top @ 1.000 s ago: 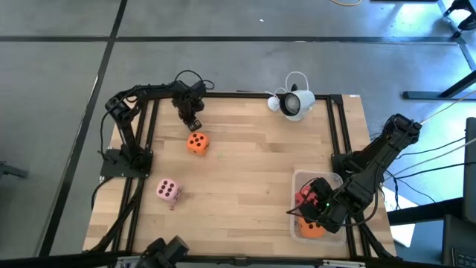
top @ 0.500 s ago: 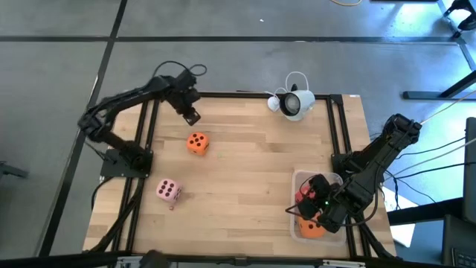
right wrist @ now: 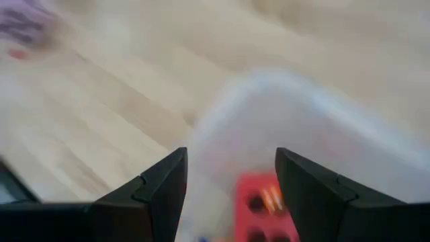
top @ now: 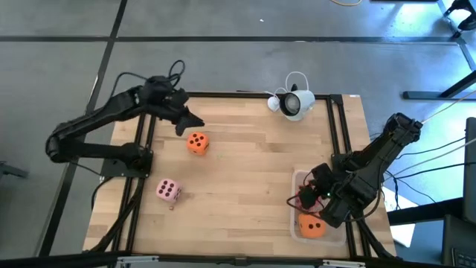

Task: Pick & Place Dice
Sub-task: Put the small yellow die into the transparent bin

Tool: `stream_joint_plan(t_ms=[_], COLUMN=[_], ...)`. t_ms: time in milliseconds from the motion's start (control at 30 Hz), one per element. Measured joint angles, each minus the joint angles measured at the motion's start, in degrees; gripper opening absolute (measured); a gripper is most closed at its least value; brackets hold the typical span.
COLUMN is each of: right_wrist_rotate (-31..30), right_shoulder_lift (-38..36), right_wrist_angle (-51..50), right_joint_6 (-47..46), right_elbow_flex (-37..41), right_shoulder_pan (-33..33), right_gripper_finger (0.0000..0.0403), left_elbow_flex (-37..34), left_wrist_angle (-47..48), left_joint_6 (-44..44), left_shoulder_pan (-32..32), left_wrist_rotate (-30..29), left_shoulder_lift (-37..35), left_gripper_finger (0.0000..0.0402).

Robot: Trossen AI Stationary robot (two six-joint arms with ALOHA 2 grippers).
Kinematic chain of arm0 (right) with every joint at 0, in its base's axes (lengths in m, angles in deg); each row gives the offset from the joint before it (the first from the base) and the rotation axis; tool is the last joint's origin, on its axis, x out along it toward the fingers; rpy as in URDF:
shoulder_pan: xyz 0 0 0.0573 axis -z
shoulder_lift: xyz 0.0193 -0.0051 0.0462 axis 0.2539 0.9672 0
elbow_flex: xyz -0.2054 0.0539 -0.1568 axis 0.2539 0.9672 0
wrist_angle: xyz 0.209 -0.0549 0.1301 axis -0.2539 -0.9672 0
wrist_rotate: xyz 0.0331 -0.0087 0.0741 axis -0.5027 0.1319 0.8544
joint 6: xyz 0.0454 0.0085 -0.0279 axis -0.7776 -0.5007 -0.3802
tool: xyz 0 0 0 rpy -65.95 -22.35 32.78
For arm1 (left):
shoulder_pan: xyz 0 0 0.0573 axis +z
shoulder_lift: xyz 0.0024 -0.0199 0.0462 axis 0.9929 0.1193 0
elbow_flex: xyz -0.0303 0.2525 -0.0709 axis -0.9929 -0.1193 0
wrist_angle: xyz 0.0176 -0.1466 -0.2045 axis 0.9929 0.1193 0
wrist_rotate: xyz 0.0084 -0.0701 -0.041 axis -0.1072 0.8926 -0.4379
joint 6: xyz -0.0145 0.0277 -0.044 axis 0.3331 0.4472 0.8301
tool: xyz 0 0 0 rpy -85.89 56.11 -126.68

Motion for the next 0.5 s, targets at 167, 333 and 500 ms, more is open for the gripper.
stream_joint_plan(t_ms=[167,333,500], right_wrist_rotate=[-10.81,-20.14,-22.50], right_shoulder_lift=[-0.01,-0.01,-0.01], right_wrist_angle=[0.22,4.40,17.81], right_joint_6=[19.89,43.98,76.88], right_elbow_flex=[-8.80,-18.59,-24.75], right_shoulder_pan=[2.34,6.20,11.49], right_gripper_finger=[0.0223,0.0220,0.0207], left_elbow_flex=[0.03,0.04,0.03], left_wrist_angle=[-11.53,-20.60,-32.83], left_joint_6=[6.88,11.30,13.93], left_shoulder_pan=[-7.32,-15.82,-22.79], left_wrist_rotate=[-0.28,-4.85,-7.78], left_shoulder_lift=[-2.64,-1.51,2.13], left_gripper_finger=[0.0008,0.0008,0.0008])
